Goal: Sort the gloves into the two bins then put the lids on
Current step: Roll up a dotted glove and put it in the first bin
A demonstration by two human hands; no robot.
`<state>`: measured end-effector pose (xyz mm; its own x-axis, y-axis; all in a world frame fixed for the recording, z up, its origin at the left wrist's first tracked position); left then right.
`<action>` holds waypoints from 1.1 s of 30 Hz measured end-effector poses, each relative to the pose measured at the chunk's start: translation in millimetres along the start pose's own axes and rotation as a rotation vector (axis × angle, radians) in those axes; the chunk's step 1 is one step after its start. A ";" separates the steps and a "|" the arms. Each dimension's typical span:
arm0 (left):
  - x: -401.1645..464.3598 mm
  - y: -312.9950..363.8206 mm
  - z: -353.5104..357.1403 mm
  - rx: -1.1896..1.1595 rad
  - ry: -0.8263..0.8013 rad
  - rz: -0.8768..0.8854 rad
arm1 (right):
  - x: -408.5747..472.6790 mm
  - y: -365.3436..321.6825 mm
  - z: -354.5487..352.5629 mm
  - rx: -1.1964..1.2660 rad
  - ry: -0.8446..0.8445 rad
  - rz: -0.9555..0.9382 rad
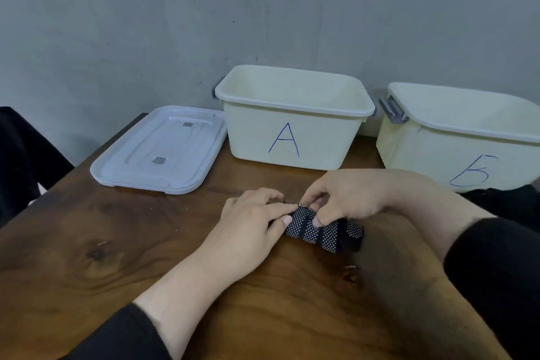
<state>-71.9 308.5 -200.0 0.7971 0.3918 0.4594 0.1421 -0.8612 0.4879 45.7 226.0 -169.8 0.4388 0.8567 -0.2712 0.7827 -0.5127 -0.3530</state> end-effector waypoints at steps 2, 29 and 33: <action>0.3 -0.6 -0.5 -0.019 -0.008 0.016 | 6.7 -4.2 6.2 0.037 -0.094 0.023; 72.9 -96.1 -74.9 -0.173 0.504 -0.304 | 46.3 -15.4 -190.4 0.932 0.361 0.170; 84.4 -91.1 -69.5 -0.096 0.485 -0.274 | 91.0 -11.2 -192.5 0.893 0.445 0.306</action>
<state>-58.4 442.5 -154.1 0.3747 0.7201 0.5840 0.2338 -0.6829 0.6921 161.9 320.8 -18.2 0.8286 0.5333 -0.1701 0.0790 -0.4122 -0.9076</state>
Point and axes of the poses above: each hand's wrist, its own x-axis towards the middle knuckle, its own z-axis out of the palm, y = z × x, the point moved 8 cm from there along x, towards the middle knuckle, and after that the axes turned 14 degrees about y, right-handed, at the moved point
